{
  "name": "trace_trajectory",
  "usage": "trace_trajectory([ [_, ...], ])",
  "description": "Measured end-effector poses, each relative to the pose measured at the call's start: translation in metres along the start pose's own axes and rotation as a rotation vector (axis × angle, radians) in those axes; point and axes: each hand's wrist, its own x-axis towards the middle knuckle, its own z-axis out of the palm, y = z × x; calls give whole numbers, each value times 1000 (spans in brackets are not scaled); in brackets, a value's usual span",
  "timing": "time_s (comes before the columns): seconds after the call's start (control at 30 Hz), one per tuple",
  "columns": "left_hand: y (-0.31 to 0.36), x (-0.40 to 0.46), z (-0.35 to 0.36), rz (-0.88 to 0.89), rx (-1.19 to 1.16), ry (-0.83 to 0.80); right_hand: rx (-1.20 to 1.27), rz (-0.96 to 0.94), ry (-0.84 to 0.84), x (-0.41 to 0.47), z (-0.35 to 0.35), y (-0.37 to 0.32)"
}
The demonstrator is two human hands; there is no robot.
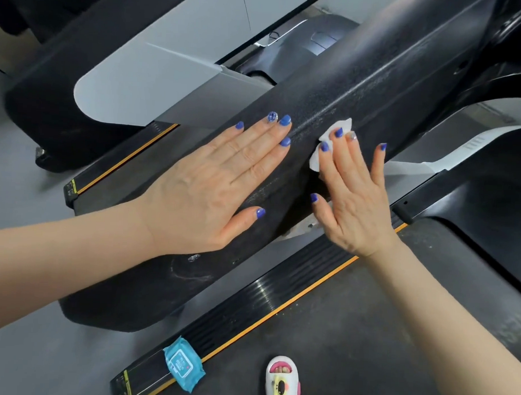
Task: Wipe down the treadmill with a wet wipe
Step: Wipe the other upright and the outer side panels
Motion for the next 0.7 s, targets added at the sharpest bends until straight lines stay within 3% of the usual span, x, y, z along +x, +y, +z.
trace_trajectory([
  [0.1, 0, 0, 0, 3, 4, -1, 80, 10, -28, 8, -5, -15],
  [0.2, 0, -1, 0, 2, 18, 1, -38, -77, -38, 8, -8, 1],
  [0.33, -1, 0, 1, 2, -18, -12, 23, 54, -22, 9, -9, 5],
  [0.5, -1, 3, -9, 32, -34, -38, -8, -51, -75, -13, 3, 8],
  [0.7, -4, 37, 2, 67, 9, -33, 39, -42, -37, -30, 28, 10],
])
